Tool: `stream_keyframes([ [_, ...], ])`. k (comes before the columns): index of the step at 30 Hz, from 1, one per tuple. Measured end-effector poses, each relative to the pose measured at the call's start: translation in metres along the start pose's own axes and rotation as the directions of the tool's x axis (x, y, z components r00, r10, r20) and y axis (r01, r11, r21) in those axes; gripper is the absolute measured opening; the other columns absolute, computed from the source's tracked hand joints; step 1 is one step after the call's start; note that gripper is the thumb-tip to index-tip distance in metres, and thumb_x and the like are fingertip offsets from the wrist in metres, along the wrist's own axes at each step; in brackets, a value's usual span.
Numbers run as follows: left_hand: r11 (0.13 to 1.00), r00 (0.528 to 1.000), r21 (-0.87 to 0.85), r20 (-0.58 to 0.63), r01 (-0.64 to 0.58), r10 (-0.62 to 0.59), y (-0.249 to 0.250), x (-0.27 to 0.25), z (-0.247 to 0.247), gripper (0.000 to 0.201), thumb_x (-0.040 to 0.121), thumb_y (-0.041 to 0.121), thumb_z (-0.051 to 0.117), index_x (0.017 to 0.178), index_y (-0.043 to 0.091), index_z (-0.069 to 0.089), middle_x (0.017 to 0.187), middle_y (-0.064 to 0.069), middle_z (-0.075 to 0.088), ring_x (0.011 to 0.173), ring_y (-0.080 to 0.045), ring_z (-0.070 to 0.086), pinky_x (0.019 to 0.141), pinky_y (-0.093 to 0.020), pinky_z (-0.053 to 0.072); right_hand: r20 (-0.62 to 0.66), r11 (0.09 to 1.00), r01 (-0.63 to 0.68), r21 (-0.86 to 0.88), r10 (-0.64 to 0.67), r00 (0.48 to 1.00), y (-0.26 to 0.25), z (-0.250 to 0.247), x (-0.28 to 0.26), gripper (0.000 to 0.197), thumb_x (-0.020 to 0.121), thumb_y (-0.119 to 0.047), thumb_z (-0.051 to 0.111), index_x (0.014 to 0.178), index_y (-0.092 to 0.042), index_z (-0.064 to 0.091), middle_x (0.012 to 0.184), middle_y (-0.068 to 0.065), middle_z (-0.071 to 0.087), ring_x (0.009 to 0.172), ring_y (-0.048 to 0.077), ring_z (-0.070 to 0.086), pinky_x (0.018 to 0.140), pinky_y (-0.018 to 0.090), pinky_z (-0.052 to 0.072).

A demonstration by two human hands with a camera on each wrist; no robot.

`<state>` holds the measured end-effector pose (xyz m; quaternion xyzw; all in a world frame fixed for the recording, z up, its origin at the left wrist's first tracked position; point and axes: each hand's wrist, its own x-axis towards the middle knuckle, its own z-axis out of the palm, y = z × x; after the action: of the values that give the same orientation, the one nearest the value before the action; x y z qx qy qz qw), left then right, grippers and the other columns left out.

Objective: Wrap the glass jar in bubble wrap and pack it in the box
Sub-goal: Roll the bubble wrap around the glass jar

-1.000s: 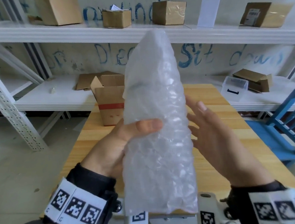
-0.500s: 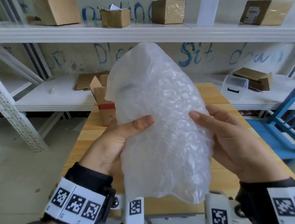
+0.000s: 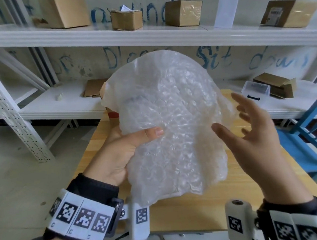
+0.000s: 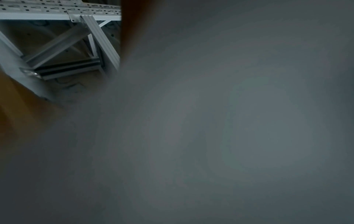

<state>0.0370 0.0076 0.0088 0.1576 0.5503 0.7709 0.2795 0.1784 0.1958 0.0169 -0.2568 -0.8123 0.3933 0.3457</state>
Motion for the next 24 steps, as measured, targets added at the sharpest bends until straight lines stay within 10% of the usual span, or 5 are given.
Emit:
stream_keyframes([
  [7, 0.996, 0.996, -0.032, -0.048, -0.082, 0.08, -0.009, 0.001, 0.008, 0.038, 0.076, -0.004, 0.078, 0.112, 0.008, 0.073, 0.103, -0.011, 0.08, 0.094, -0.029, 0.078, 0.067, -0.031, 0.062, 0.302, 0.96, 0.275, -0.055, -0.247, 0.921, -0.047, 0.019, -0.036, 0.083, 0.091, -0.056, 0.048, 0.161, -0.038, 0.007, 0.165, -0.025, 0.003, 0.141, -0.023, 0.012, 0.115, 0.006, 0.015],
  [13, 0.992, 0.993, 0.041, 0.014, -0.116, 0.115, -0.015, -0.004, 0.017, 0.05, 0.075, 0.013, 0.086, 0.122, 0.009, 0.071, 0.113, -0.01, 0.078, 0.107, -0.022, 0.075, 0.088, -0.033, 0.059, 0.616, 0.929, 0.321, -0.184, -0.145, 0.774, -0.057, 0.05, -0.059, 0.081, 0.1, -0.057, 0.023, 0.146, -0.032, -0.039, 0.156, -0.009, -0.047, 0.144, 0.005, -0.042, 0.125, 0.031, -0.012],
  [18, 1.0, 0.998, -0.002, 0.048, -0.027, 0.028, -0.016, -0.005, 0.019, 0.055, 0.063, 0.022, 0.09, 0.116, 0.014, 0.075, 0.109, -0.011, 0.079, 0.1, -0.028, 0.077, 0.081, -0.037, 0.059, 0.573, 0.982, 0.183, -0.038, -0.129, 0.809, -0.043, 0.051, -0.048, 0.09, 0.1, -0.054, 0.037, 0.151, -0.033, -0.034, 0.161, -0.015, -0.037, 0.144, -0.008, -0.034, 0.117, 0.012, -0.01],
  [24, 0.995, 0.994, -0.094, 0.101, 0.037, -0.028, -0.014, -0.007, 0.022, 0.046, 0.064, 0.014, 0.082, 0.11, 0.014, 0.078, 0.104, -0.013, 0.08, 0.092, -0.028, 0.078, 0.072, -0.034, 0.063, 0.508, 0.977, 0.098, 0.191, -0.184, 0.842, -0.032, 0.053, -0.035, 0.099, 0.092, -0.06, 0.051, 0.159, -0.032, -0.016, 0.168, -0.022, 0.006, 0.151, -0.009, 0.009, 0.124, 0.018, 0.019],
])
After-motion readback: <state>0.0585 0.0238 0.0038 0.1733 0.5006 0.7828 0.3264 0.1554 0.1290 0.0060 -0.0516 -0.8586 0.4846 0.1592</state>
